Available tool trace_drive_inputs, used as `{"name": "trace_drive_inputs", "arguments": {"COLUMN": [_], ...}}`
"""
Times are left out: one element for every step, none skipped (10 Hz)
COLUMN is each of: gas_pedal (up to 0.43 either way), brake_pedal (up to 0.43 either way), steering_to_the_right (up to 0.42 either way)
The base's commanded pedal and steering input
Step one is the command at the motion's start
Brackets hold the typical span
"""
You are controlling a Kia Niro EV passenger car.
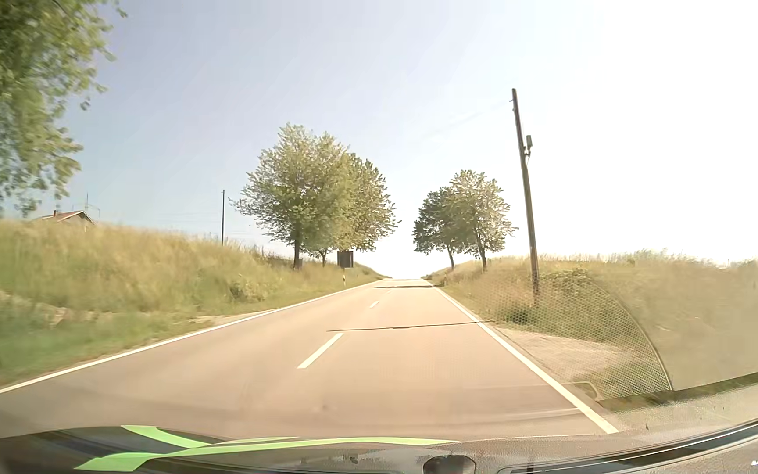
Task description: Follow the waypoints while adhering to traffic rules and regulations
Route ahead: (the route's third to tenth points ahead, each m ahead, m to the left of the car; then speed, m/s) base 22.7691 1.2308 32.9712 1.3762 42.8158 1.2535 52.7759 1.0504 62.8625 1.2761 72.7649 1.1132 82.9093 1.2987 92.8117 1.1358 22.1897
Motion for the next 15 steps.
{"name": "trace_drive_inputs", "arguments": {"gas_pedal": [0.378, 0.350, 0.339, 0.339, 0.350, 0.350, 0.370, 0.390, 0.398, 0.398, 0.409, 0.409, 0.409, 0.409, 0.398], "brake_pedal": [0.000, 0.000, 0.000, 0.000, 0.000, 0.000, 0.000, 0.000, 0.000, 0.000, 0.000, 0.000, 0.000, 0.000, 0.000], "steering_to_the_right": [-0.001, -0.001, -0.001, -0.001, -0.001, -0.001, -0.001, -0.001, -0.001, -0.001, -0.001, -0.001, -0.001, -0.001, -0.001]}}
